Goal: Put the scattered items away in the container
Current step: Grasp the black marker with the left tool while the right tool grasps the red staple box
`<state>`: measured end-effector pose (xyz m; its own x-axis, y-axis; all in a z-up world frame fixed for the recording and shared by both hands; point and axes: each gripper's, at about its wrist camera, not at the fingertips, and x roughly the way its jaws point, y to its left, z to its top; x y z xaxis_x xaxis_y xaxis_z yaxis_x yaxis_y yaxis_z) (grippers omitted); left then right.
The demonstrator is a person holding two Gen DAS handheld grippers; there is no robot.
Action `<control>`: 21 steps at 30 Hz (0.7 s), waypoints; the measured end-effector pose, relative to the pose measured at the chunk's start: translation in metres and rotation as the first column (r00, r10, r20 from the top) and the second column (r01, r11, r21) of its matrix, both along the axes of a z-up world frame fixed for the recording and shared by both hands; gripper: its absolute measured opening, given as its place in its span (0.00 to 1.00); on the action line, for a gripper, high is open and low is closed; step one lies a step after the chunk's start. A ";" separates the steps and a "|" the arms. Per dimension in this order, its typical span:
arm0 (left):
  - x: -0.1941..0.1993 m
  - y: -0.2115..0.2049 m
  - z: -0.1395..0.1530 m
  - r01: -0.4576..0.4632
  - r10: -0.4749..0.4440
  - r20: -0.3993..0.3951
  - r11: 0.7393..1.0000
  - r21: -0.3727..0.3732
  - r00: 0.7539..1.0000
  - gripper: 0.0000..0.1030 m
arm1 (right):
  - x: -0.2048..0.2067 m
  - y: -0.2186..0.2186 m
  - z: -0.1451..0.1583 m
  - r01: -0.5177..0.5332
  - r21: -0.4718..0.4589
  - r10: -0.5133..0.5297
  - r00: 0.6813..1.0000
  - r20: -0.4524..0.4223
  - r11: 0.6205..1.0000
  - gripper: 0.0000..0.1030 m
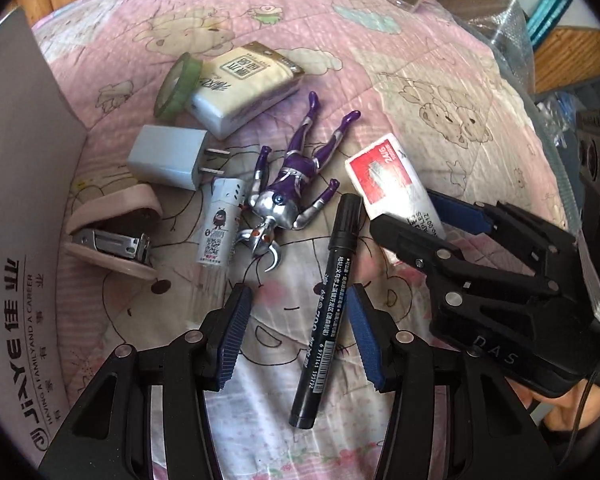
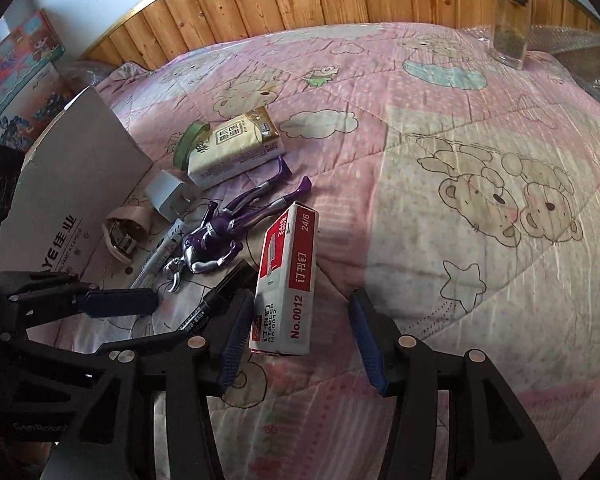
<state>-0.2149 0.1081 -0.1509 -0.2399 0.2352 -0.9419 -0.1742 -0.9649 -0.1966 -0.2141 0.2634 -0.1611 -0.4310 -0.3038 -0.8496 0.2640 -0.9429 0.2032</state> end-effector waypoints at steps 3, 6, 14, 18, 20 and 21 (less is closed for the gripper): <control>0.003 0.008 0.001 0.035 -0.036 -0.021 0.999 -0.038 0.999 0.51 | 0.000 0.012 0.004 0.014 -0.062 -0.013 1.000 0.014 0.998 0.15; 0.004 0.015 0.002 0.052 -0.054 -0.033 0.997 -0.051 0.998 0.51 | 0.006 0.021 0.013 0.038 -0.023 -0.039 0.999 -0.011 0.999 0.15; 0.016 0.038 -0.001 0.139 -0.164 -0.163 0.978 -0.155 0.973 0.50 | 0.014 0.045 0.001 0.078 0.040 -0.079 0.997 0.014 0.996 0.25; 0.016 0.029 0.000 0.129 -0.153 -0.200 0.984 -0.126 0.968 0.24 | 0.013 0.051 0.001 0.112 0.001 -0.112 0.994 -0.001 0.994 0.27; 0.013 0.026 0.001 0.118 -0.138 -0.189 0.987 -0.112 0.972 0.16 | 0.008 0.049 0.002 0.120 -0.019 -0.120 0.993 -0.006 0.993 0.26; 0.013 0.025 0.002 0.113 -0.131 -0.184 0.988 -0.105 0.974 0.13 | 0.007 0.048 0.003 0.118 -0.023 -0.118 0.993 -0.010 0.993 0.17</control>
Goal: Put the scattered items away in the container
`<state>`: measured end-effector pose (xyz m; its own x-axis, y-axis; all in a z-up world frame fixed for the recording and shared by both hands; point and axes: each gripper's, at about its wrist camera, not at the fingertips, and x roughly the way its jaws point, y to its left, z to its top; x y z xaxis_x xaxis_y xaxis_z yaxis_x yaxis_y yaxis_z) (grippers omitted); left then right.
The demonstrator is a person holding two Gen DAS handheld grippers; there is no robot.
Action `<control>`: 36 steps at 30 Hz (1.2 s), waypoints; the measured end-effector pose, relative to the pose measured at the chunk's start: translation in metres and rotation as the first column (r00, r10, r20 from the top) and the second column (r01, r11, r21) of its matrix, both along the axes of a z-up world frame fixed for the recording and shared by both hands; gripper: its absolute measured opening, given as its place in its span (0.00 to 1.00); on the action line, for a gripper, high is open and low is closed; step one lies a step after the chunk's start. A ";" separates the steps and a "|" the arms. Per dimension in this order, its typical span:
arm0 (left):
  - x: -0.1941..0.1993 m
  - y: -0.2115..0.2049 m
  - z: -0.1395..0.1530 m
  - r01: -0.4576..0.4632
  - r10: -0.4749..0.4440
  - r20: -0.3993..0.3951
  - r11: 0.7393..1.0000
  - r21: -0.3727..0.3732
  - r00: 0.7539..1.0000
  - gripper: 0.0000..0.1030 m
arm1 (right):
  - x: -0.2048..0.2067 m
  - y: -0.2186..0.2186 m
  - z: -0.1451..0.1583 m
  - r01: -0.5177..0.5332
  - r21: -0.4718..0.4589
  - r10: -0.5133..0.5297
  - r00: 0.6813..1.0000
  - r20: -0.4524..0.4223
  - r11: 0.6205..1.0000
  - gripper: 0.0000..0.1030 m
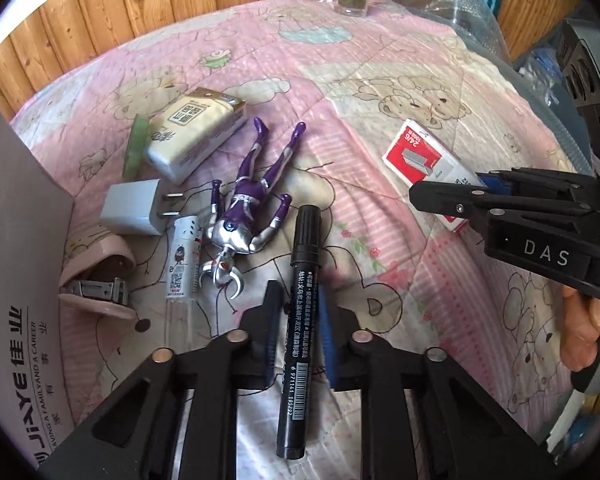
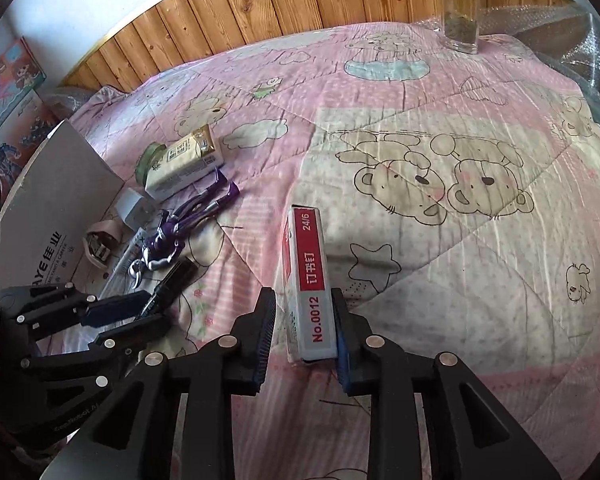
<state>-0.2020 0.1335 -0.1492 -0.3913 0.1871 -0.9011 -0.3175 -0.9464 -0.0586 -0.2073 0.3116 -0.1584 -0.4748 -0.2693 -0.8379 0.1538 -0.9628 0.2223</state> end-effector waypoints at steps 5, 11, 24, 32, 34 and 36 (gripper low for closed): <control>0.000 -0.001 0.008 -0.033 0.030 0.042 0.997 0.064 0.999 0.13 | 0.004 0.003 0.006 0.005 -0.030 -0.006 1.000 -0.017 1.000 0.15; 0.005 0.006 0.023 -0.019 0.016 0.034 0.996 0.086 0.999 0.13 | 0.012 0.013 0.005 0.037 -0.075 -0.036 0.999 0.005 0.997 0.15; 0.027 -0.004 0.061 -0.039 0.042 -0.021 0.991 0.127 0.999 0.13 | 0.043 0.002 0.034 0.042 -0.100 -0.045 0.999 -0.027 0.994 0.15; 0.049 -0.018 0.087 -0.052 0.064 -0.071 0.985 0.164 0.995 0.13 | 0.065 -0.020 0.057 0.014 -0.091 -0.020 0.998 -0.063 0.996 0.15; 0.055 -0.021 0.092 -0.052 0.066 -0.081 0.984 0.171 0.994 0.13 | 0.072 -0.027 0.061 0.005 -0.088 -0.011 0.997 -0.072 0.996 0.15; 0.061 -0.025 0.096 -0.053 0.070 -0.091 0.983 0.178 0.993 0.13 | 0.078 -0.034 0.066 -0.005 -0.083 -0.001 0.997 -0.080 0.997 0.15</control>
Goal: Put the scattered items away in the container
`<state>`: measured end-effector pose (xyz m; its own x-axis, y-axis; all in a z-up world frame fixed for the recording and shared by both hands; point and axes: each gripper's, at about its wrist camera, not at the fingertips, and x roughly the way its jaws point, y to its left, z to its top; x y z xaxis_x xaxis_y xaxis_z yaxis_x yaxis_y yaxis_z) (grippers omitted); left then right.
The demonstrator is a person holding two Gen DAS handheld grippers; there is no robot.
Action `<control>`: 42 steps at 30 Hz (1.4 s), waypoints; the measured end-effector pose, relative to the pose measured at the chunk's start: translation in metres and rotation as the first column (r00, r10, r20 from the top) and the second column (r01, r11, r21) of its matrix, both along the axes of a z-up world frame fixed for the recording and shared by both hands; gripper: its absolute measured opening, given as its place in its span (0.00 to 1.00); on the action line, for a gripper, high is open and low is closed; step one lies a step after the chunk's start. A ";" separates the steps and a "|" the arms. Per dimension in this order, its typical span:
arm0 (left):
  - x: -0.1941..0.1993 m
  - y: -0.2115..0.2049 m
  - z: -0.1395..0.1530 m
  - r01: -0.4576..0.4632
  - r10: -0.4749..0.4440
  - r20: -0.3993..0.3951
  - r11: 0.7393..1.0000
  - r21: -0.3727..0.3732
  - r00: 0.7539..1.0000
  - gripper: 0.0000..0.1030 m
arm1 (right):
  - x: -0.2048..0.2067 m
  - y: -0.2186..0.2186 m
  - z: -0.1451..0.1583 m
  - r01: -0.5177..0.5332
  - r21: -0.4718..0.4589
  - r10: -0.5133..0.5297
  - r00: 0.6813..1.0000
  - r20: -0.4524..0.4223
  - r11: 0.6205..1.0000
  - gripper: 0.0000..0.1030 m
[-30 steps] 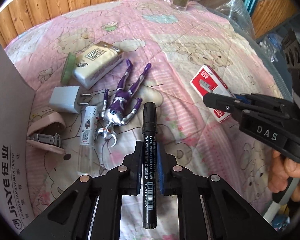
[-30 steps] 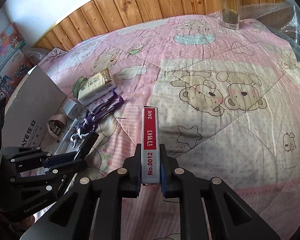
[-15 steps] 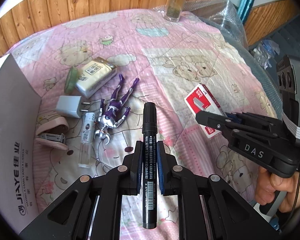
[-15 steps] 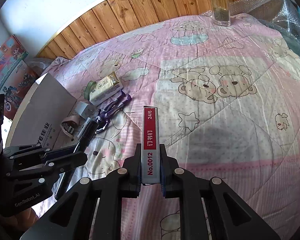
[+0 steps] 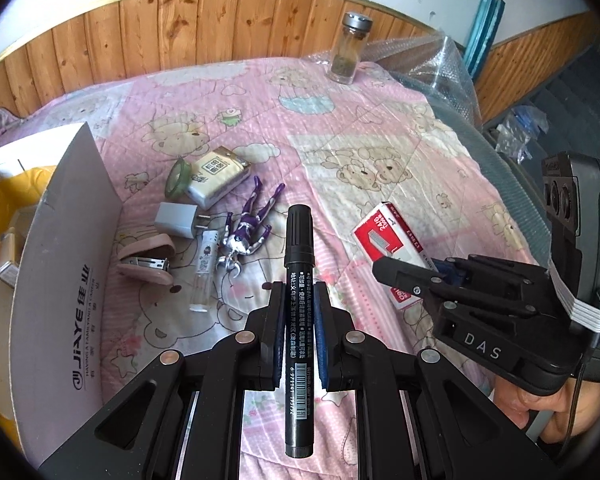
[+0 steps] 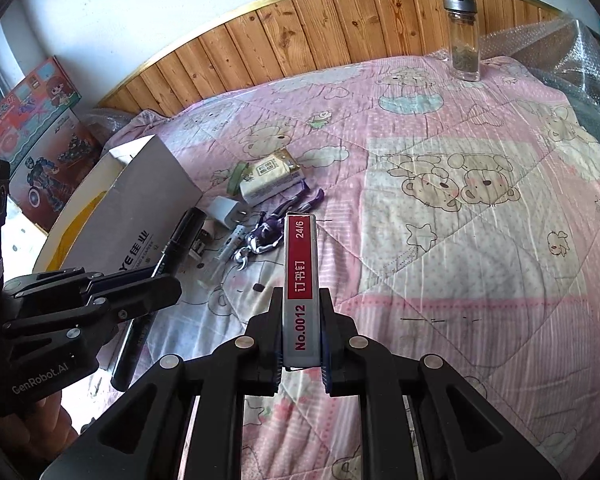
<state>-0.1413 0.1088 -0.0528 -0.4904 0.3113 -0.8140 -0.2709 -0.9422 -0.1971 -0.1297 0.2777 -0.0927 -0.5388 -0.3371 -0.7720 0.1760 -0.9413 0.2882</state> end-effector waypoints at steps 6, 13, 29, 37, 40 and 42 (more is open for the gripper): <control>0.016 -0.012 0.015 -0.016 0.017 -0.040 1.000 0.022 0.999 0.13 | 0.018 -0.019 0.013 -0.027 0.013 0.028 0.999 -0.025 1.000 0.15; 0.031 -0.030 0.028 -0.047 0.050 -0.071 0.998 0.052 0.996 0.13 | 0.031 -0.037 0.032 -0.058 0.029 0.060 0.996 -0.061 0.998 0.15; 0.051 -0.072 0.053 -0.121 0.137 -0.122 0.983 0.135 0.983 0.13 | 0.046 -0.082 0.067 -0.148 0.071 0.157 0.979 -0.130 0.986 0.15; 0.056 -0.091 0.064 -0.149 0.173 -0.140 0.974 0.172 0.975 0.13 | 0.048 -0.102 0.085 -0.191 0.085 0.203 0.965 -0.164 0.978 0.15; 0.057 -0.099 0.066 -0.165 0.192 -0.139 0.969 0.186 0.971 0.13 | 0.049 -0.111 0.089 -0.210 0.090 0.223 0.960 -0.172 0.974 0.15; 0.058 -0.103 0.068 -0.175 0.204 -0.139 0.965 0.195 0.969 0.13 | 0.050 -0.117 0.092 -0.222 0.094 0.236 0.956 -0.177 0.971 0.15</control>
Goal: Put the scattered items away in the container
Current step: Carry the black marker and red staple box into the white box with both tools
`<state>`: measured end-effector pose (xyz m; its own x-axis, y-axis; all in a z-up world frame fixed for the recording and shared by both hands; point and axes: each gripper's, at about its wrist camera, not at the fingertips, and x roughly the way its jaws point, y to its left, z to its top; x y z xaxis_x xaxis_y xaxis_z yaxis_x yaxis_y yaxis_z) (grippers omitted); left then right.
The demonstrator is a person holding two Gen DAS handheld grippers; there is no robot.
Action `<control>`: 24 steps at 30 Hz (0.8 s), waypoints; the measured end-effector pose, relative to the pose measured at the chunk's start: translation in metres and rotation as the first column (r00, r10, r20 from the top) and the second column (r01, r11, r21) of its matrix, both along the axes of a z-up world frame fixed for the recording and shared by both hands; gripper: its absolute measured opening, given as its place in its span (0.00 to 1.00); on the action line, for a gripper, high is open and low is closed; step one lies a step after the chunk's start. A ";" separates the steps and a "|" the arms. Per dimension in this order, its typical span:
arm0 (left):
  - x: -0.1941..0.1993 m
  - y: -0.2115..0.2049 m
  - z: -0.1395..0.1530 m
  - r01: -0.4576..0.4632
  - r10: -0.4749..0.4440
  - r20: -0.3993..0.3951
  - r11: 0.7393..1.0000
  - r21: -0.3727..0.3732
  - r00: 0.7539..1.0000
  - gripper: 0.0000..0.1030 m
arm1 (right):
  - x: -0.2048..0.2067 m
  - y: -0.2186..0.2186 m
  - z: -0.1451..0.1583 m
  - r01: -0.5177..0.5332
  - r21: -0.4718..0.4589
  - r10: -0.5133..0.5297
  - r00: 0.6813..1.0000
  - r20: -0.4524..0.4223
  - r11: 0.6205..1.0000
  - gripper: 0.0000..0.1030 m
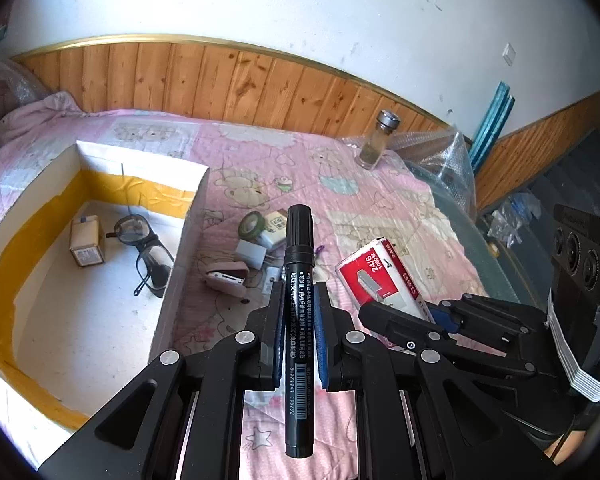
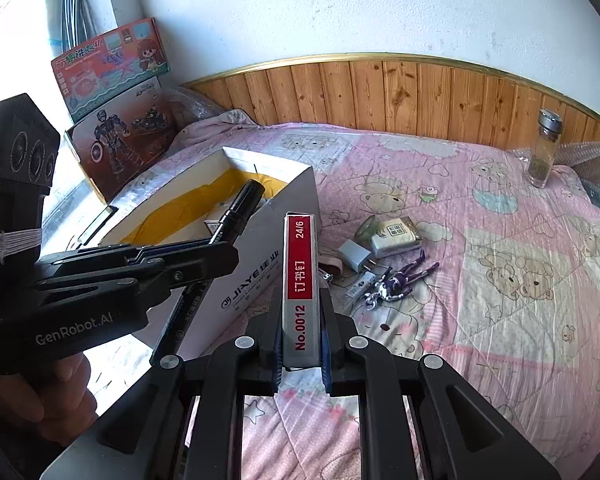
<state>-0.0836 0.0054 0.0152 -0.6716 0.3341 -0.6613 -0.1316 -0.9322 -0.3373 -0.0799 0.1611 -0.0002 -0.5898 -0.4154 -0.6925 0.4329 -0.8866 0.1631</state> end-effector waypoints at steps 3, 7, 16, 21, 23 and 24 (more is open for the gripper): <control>0.000 -0.008 0.002 -0.014 0.015 -0.003 1.000 0.012 1.000 0.13 | -0.001 -0.008 0.005 -0.017 0.004 0.017 1.000 -0.008 1.000 0.15; 0.000 -0.018 0.006 -0.034 0.034 -0.006 0.999 0.028 0.999 0.13 | -0.003 -0.017 0.010 -0.034 0.006 0.034 0.999 -0.018 0.999 0.15; -0.001 -0.038 0.013 -0.071 0.072 -0.014 0.996 0.063 0.997 0.13 | -0.010 -0.038 0.020 -0.078 0.010 0.078 0.996 -0.035 0.997 0.15; -0.002 -0.050 0.018 -0.089 0.091 -0.020 0.993 0.078 0.996 0.13 | -0.015 -0.052 0.024 -0.110 0.012 0.111 0.993 -0.042 0.994 0.15; -0.003 -0.056 0.019 -0.102 0.104 -0.021 0.991 0.081 0.994 0.13 | -0.017 -0.057 0.025 -0.122 0.013 0.122 0.992 -0.043 0.992 0.15; -0.003 -0.059 0.019 -0.109 0.111 -0.020 0.990 0.084 0.994 0.13 | -0.018 -0.060 0.026 -0.127 0.013 0.128 0.991 -0.044 0.992 0.15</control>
<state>-0.0866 -0.0538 0.0345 -0.7234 0.3099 -0.6170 -0.0389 -0.9105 -0.4116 -0.0980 0.1010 0.0255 -0.5629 -0.4825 -0.6711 0.5492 -0.8251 0.1326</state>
